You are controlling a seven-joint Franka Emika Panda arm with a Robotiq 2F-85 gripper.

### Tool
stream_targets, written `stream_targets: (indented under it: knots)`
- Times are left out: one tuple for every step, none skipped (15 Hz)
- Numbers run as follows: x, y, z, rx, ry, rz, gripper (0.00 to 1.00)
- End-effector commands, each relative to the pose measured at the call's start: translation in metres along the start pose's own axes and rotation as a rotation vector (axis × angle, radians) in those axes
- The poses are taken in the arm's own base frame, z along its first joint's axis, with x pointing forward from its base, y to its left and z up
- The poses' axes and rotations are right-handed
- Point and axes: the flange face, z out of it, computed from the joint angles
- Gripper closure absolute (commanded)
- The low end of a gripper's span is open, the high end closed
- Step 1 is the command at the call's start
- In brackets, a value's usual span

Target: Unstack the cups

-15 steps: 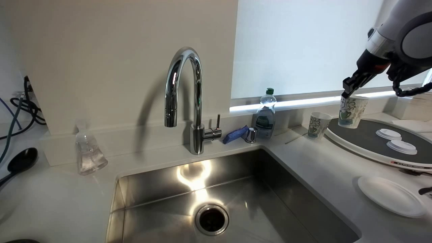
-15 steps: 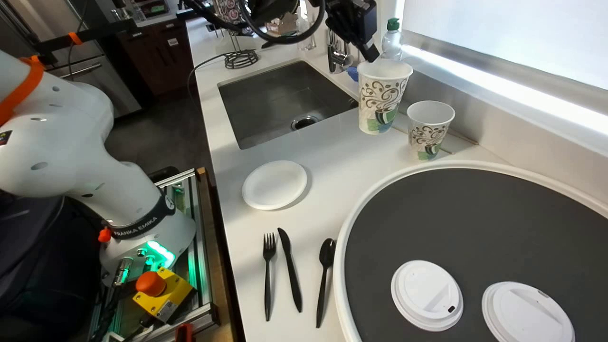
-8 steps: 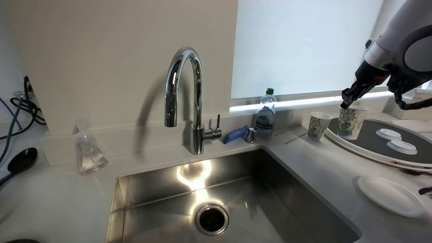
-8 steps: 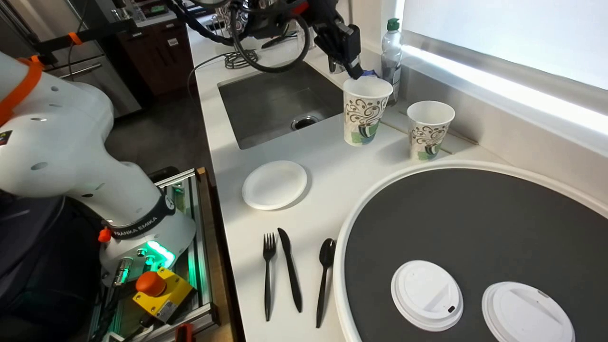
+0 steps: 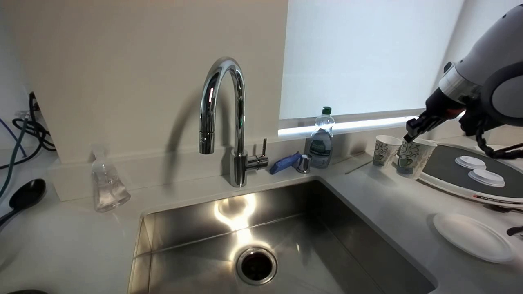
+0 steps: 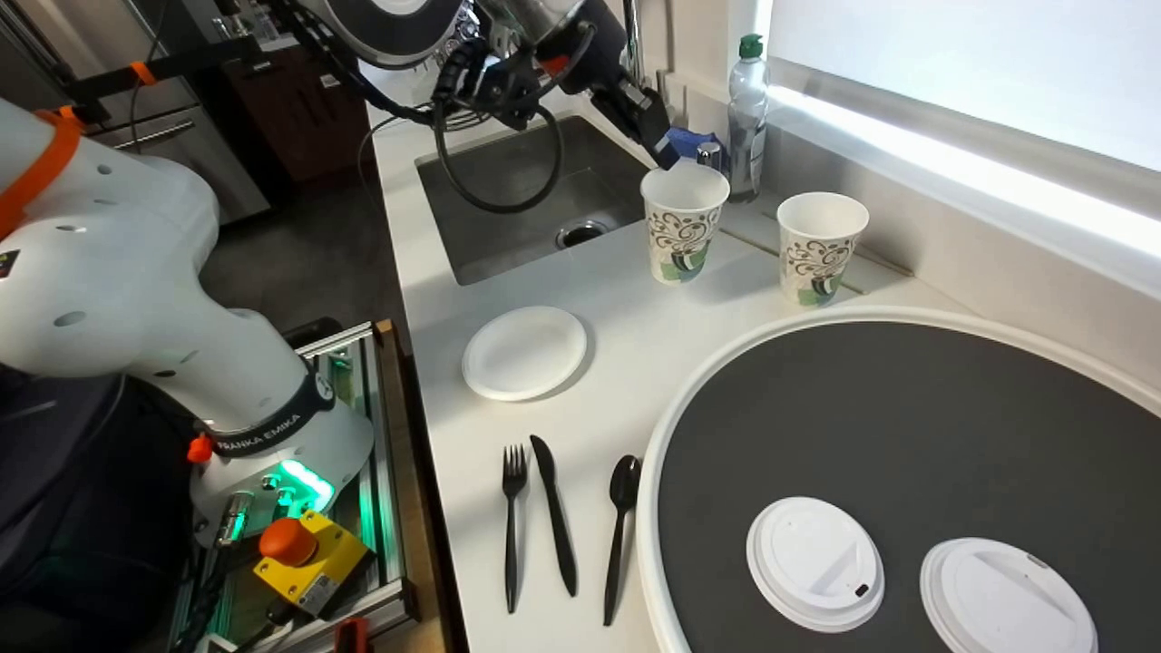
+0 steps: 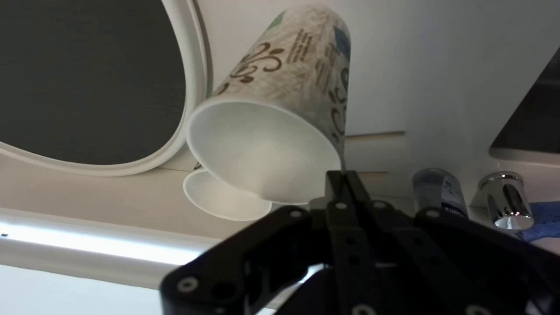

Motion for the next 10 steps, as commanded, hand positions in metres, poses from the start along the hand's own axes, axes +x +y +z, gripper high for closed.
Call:
stream_targets:
  knots:
    - [-0.017, -0.008, 0.003, -0.011, 0.046, 0.027, 0.99]
    - [-0.019, -0.009, 0.004, -0.011, 0.056, 0.029, 0.99]
    - [-0.021, -0.011, 0.005, -0.011, 0.061, 0.027, 0.99]
    - [-0.024, -0.013, 0.006, -0.013, 0.064, 0.024, 0.99]
    - [-0.027, -0.014, 0.008, -0.014, 0.064, 0.021, 0.99]
    - [-0.025, -0.015, 0.010, -0.018, 0.062, 0.014, 0.99]
    - [-0.018, -0.016, 0.013, -0.019, 0.059, 0.009, 0.99]
    - [-0.019, -0.017, 0.014, -0.025, 0.057, 0.004, 0.99]
    - [-0.020, -0.019, 0.015, -0.029, 0.052, -0.004, 0.99]
    - [-0.020, -0.020, 0.016, -0.034, 0.046, -0.007, 0.99]
